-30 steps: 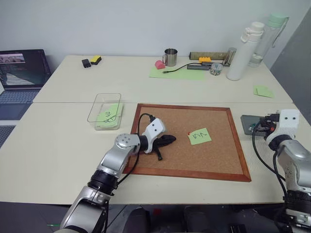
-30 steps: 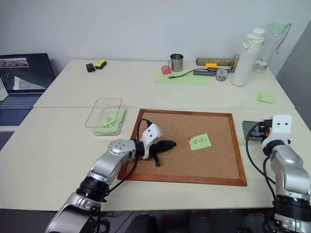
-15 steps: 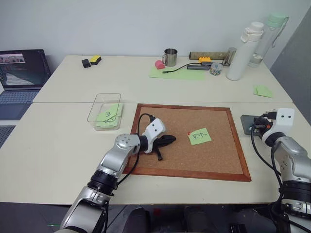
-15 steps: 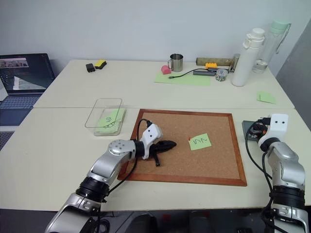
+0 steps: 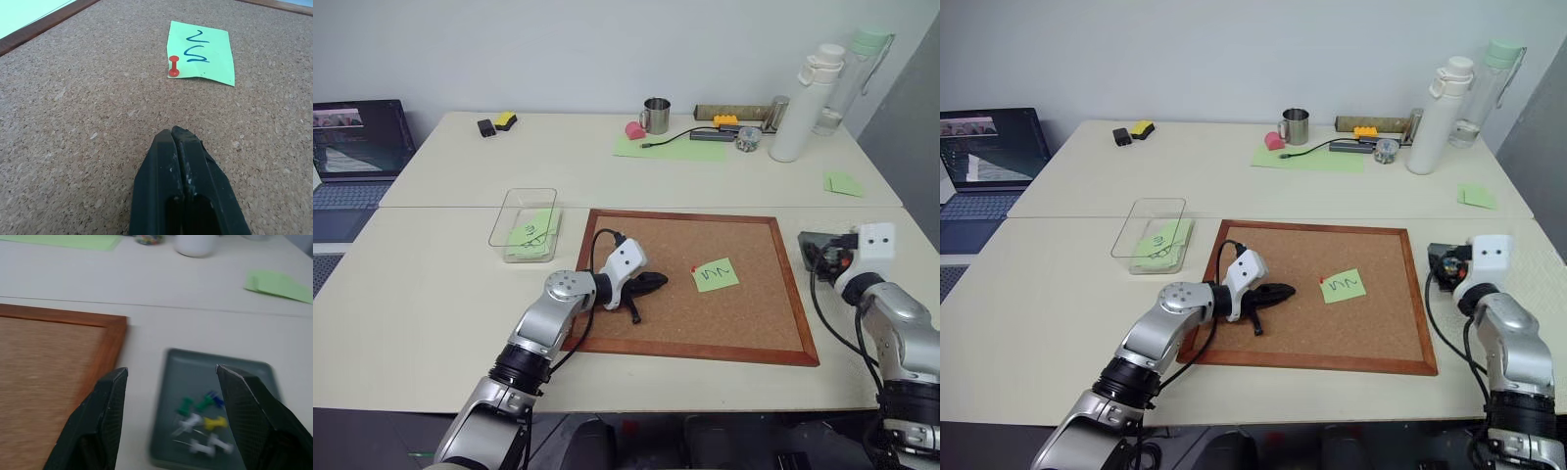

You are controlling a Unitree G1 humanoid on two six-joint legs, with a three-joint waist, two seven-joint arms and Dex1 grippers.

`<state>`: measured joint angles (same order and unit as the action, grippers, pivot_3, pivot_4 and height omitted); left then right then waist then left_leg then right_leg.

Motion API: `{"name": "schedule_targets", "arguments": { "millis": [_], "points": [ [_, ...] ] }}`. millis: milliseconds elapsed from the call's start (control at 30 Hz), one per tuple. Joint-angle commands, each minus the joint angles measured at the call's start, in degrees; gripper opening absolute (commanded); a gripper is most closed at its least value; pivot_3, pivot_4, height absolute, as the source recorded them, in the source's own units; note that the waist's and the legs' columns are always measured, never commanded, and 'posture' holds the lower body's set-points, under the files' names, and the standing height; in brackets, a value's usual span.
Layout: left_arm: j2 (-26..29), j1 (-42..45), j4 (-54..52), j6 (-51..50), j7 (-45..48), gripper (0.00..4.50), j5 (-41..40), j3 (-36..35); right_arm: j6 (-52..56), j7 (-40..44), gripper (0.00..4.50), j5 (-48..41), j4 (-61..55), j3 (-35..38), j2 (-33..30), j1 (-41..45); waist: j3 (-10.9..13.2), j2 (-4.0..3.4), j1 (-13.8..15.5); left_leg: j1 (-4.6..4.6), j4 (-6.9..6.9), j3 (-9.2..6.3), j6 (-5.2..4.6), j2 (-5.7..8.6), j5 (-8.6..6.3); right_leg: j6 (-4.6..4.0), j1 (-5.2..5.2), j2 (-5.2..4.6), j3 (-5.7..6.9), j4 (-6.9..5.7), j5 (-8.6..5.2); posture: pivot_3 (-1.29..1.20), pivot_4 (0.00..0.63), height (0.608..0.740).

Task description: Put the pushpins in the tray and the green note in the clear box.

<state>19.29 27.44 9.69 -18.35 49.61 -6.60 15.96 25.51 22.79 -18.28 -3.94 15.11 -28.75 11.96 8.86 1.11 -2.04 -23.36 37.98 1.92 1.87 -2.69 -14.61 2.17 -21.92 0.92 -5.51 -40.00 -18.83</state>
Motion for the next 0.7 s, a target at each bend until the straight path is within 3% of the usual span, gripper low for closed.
{"name": "schedule_targets", "arguments": {
  "millis": [33,333,700],
  "points": [
    [0.7,-1.0,1.3,-1.1,-0.7,0.0,1.0,-0.1,2.2,5.7,3.0,-3.4,-13.0,-7.0,0.6,-3.2,0.0,0.0,0.0,0.0,0.0,0.0,0.0,0.0,0.0,0.0,0.0,0.01,0.01,0.0,0.0,0.0,0.15,0.74],
    [0.7,-0.8,1.5,-1.1,-0.6,0.0,1.0,0.0,3.5,2.3,3.0,3.5,-15.3,-20.4,5.6,-2.7,0.0,0.05,0.0,0.0,0.04,-0.04,0.0,0.01,0.0,0.01,0.04,-0.02,0.03,0.03,0.0,0.0,0.15,0.74],
    [1.1,-1.1,0.9,-1.5,-0.8,0.0,0.9,-0.3,3.9,2.0,3.0,4.8,-7.8,-22.9,10.8,2.0,0.0,0.06,0.0,0.01,0.03,-0.06,0.0,0.0,0.0,0.0,0.04,0.0,0.08,0.03,0.0,0.0,0.15,0.74]
  ]
}}
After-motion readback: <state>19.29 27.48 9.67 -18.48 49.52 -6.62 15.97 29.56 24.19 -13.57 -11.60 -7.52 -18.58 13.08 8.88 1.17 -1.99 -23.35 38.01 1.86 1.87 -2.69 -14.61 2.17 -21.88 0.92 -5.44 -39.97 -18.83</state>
